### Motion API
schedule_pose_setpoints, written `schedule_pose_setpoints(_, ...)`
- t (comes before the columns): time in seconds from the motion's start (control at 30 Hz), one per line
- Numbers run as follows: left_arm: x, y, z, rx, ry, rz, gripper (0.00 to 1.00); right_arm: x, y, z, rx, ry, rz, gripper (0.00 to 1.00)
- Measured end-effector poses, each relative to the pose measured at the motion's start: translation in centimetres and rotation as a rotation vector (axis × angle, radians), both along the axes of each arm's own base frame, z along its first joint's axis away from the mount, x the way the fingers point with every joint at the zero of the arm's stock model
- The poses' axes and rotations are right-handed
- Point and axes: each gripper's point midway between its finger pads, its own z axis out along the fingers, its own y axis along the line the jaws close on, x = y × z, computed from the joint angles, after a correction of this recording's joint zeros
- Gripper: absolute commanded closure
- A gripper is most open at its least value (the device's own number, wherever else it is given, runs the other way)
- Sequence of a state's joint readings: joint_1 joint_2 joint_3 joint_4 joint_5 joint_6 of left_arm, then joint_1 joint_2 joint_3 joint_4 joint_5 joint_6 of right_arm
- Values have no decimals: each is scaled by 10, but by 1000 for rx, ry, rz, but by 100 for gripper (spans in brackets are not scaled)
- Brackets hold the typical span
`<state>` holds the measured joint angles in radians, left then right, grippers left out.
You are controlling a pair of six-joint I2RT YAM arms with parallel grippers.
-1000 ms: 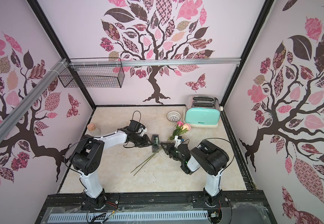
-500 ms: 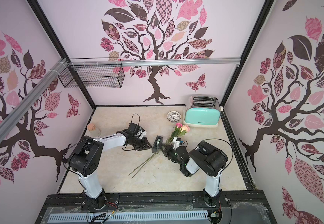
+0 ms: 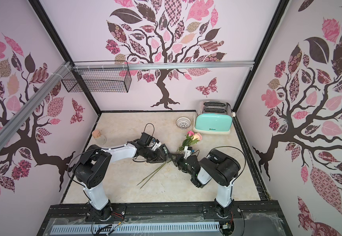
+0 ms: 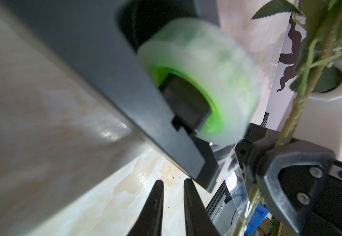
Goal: Wrap bouquets with tape
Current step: Tear off the tape using the Tape Cutter.
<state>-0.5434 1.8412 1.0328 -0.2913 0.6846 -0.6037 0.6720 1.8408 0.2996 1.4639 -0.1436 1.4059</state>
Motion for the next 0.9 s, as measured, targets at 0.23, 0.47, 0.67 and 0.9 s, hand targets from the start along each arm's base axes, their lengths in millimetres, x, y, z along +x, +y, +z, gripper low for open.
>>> schedule_pose_setpoints(0.23, 1, 0, -1, 2, 1, 5, 77, -4, -8, -6, -17, 3, -19, 100)
schedule_pose_setpoints(0.47, 3, 0, -1, 3, -3, 11, 77, -3, -10, -4, -14, -7, -35, 100)
schedule_pose_setpoints(0.67, 3, 0, -1, 4, -5, 13, 77, -3, -13, -8, 23, 4, -51, 100)
schedule_pose_setpoints(0.9, 5, 1, -3, 17, -8, 25, 77, -3, -13, -8, 27, 3, -52, 100)
